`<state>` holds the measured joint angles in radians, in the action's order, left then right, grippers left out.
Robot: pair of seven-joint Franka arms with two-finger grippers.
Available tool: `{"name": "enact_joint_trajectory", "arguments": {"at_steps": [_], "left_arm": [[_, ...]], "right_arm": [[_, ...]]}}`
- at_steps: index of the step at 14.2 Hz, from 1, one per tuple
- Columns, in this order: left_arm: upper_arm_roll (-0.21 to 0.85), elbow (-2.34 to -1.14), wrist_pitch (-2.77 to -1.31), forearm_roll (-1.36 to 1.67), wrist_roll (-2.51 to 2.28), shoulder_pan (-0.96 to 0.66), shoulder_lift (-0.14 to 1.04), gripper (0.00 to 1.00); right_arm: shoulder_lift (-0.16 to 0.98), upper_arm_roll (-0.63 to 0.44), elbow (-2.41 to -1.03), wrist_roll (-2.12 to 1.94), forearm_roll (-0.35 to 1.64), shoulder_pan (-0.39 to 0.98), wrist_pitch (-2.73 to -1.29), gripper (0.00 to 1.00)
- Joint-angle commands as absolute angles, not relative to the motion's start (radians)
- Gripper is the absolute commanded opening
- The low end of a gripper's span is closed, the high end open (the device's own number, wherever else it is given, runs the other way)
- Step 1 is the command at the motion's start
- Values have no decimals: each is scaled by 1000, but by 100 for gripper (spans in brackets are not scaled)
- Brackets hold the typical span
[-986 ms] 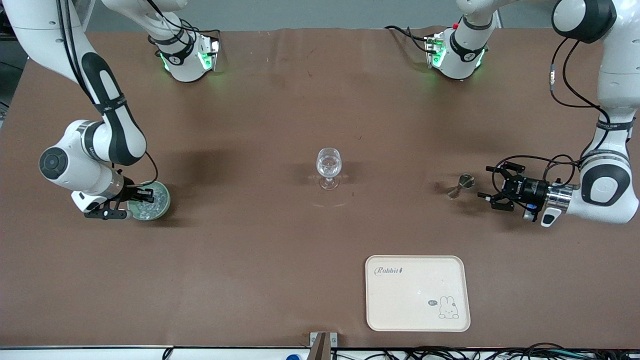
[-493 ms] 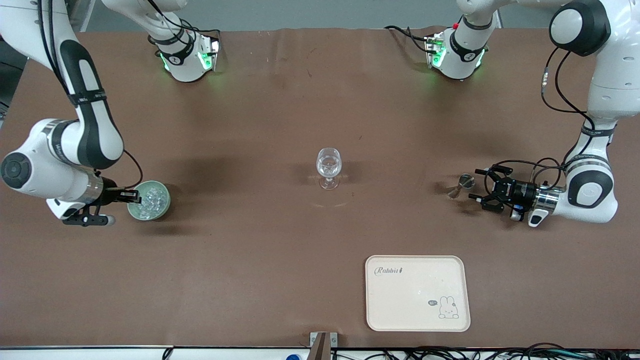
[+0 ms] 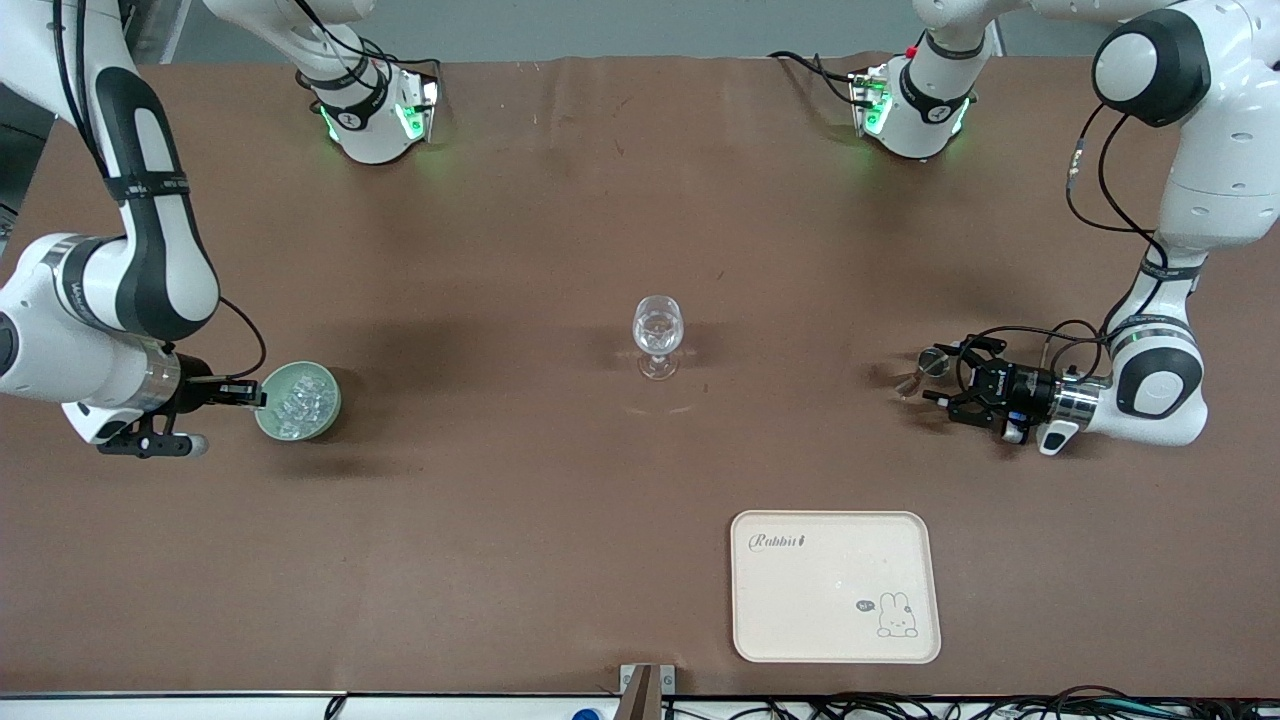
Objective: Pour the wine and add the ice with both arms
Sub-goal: 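Grasp an ice cube with the right gripper while the left gripper grasps the jigger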
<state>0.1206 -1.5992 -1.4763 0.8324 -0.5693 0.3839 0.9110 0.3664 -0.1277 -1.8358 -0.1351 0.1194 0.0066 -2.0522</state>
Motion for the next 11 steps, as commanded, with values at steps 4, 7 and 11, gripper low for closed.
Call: {"name": "enact_joint_trajectory", "arguments": {"at_steps": [4,7,11], "left_arm": [[123,-1597,-1482,867,-546,379,923,70],[124,-1595,-1493,867,-546,376,930,64],[124,-1595,-1503,861,-542,371,931,58]], "right_arm": [[357,-121,-1809,-135,121,-3,-2036,6],[354,-121,-1726,-140,120,-15,-1947,7],[309,-123,-1661,-143,114,-23,-1904,7]]}}
